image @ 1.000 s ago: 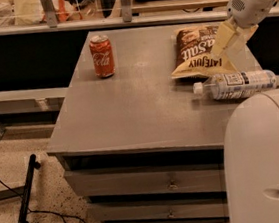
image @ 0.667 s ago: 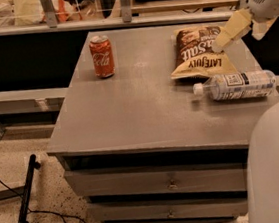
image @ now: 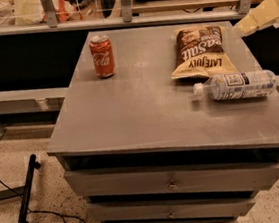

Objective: Move brown chip bag near blue plastic bottle

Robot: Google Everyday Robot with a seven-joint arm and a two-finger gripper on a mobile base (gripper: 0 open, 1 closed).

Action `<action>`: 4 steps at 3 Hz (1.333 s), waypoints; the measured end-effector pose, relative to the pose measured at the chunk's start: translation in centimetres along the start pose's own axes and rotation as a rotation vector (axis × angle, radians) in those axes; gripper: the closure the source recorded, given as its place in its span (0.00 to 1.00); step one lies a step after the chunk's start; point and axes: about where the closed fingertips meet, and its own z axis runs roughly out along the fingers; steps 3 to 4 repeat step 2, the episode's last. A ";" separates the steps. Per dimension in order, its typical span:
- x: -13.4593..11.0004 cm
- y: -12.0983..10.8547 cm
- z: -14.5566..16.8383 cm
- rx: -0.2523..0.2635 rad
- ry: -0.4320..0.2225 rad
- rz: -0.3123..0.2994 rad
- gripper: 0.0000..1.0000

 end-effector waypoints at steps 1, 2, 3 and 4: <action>0.2 -0.6 -2.7 -0.020 -0.162 -0.007 0.00; 0.1 -1.1 -2.8 -0.014 -0.185 -0.001 0.00; 0.1 -1.1 -2.8 -0.014 -0.185 -0.001 0.00; 0.1 -1.1 -2.8 -0.014 -0.185 -0.001 0.00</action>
Offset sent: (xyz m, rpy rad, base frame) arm -0.0083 -0.0161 0.0183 0.0857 -0.1199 -0.0143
